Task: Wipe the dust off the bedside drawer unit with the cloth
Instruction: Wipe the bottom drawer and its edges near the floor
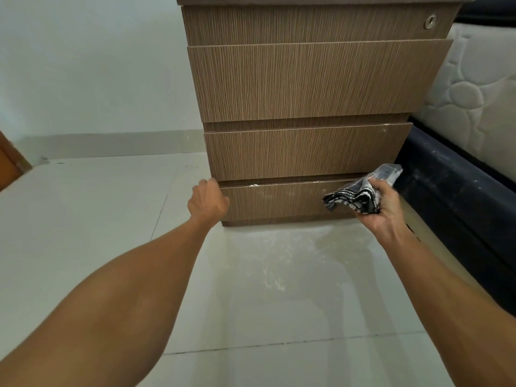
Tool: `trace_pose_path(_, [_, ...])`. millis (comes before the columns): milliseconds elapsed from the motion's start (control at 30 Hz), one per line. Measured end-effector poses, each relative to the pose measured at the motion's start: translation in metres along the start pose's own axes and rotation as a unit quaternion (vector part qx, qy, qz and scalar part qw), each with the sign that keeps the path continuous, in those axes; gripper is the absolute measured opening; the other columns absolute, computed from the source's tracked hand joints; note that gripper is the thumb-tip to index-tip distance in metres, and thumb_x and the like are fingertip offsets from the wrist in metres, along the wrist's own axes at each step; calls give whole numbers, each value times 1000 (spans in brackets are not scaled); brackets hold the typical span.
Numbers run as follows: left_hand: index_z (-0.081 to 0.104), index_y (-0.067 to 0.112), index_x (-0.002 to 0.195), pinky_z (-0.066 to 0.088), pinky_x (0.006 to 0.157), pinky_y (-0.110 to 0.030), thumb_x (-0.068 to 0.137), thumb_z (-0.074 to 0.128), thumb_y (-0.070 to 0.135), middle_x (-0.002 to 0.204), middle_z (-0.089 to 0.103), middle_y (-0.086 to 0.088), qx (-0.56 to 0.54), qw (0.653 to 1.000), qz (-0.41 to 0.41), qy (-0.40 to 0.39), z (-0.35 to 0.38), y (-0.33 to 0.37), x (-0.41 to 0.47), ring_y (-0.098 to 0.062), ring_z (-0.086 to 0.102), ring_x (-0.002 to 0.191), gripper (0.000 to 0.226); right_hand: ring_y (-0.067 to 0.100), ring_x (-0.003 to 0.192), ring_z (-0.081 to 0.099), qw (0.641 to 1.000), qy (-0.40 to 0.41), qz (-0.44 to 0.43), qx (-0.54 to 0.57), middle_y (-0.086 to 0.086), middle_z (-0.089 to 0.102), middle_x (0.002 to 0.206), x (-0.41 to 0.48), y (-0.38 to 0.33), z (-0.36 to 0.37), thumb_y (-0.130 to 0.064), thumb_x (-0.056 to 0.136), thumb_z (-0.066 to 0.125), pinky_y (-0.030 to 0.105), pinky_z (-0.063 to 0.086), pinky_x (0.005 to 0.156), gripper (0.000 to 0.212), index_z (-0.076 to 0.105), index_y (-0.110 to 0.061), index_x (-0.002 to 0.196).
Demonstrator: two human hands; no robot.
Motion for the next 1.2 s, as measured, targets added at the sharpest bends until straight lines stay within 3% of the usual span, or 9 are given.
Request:
trace_pose_path(133, [53, 10, 122, 53, 86, -48, 87, 56, 12, 111, 56, -11, 44, 998, 31, -40, 12, 0, -1, -31, 57, 103, 35, 24, 75, 72, 1000, -2, -3, -14, 12, 71, 87, 1, 9, 2, -2, 85, 60, 47, 58, 82, 25, 55, -6, 109])
trace_pose_path(300, [54, 11, 122, 53, 84, -46, 85, 55, 8, 109, 60, -10, 36, 998, 32, -36, 10, -1, 1, -31, 58, 102, 38, 23, 78, 68, 973, 39, -115, -194, 11, 70, 97, -7, 14, 21, 3, 82, 60, 44, 58, 82, 20, 60, -13, 94])
trace_pose_path(467, [58, 13, 118, 54, 80, -44, 86, 54, 7, 103, 64, -8, 40, 998, 37, -20, 4, -1, -4, -29, 60, 94, 33, 18, 76, 62, 884, 21, -261, -387, 4, 63, 84, -27, 29, 59, -3, 84, 62, 39, 59, 72, 15, 52, -14, 82])
trace_pose_path(600, [60, 15, 119, 55, 76, -41, 85, 55, 5, 101, 65, -7, 32, 999, 35, -4, 3, -2, -14, -27, 61, 90, 36, -2, 59, 54, 817, -34, -337, -466, -6, 55, 76, -47, 51, 86, -2, 84, 65, 17, 48, 53, 30, 44, -21, 74])
trace_pose_path(700, [60, 18, 120, 50, 68, -36, 88, 55, 6, 101, 66, -7, 31, 999, 40, -7, 2, -3, -18, -24, 58, 83, 34, 11, 75, 58, 718, -110, -402, -557, -2, 55, 84, -60, 74, 108, -2, 82, 68, 23, 52, 58, 25, 48, -16, 80])
trace_pose_path(800, [61, 18, 117, 51, 70, -38, 90, 55, 12, 100, 66, -8, 29, 999, 38, -8, -1, -4, -22, -27, 61, 87, 28, 20, 91, 48, 572, -215, -470, -637, 3, 54, 94, -66, 108, 126, -4, 83, 68, 19, 41, 65, 22, 50, -16, 85])
trace_pose_path(900, [61, 11, 111, 52, 80, -44, 89, 52, 10, 104, 65, -12, 19, 1000, 15, -4, -3, -6, -26, -35, 62, 96, 24, 27, 106, 52, 429, -269, -491, -709, 12, 60, 117, -63, 147, 139, -8, 84, 67, 36, 50, 84, 23, 54, -8, 103])
trace_pose_path(1100, [62, 20, 113, 53, 73, -40, 91, 53, 14, 102, 68, -9, 5, 999, 32, 0, 0, -10, -24, -31, 62, 89, 24, 31, 115, 47, 292, -271, -448, -800, 10, 55, 130, -42, 185, 131, -8, 78, 68, 45, 52, 78, 72, 36, -14, 143])
trace_pose_path(1200, [59, 20, 124, 52, 74, -40, 90, 55, 7, 108, 67, -10, 18, 1000, 22, 8, 1, -9, -25, -32, 62, 95, 38, 32, 114, 43, 250, -247, -445, -824, 11, 49, 132, -36, 176, 123, -8, 81, 66, 43, 50, 82, 80, 29, -23, 150])
Point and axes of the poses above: each hand's wrist, its own x-axis towards the middle knuckle, its own z-axis out of the palm, y = z × x, the point moved 4 cm from there along x, towards the middle knuckle
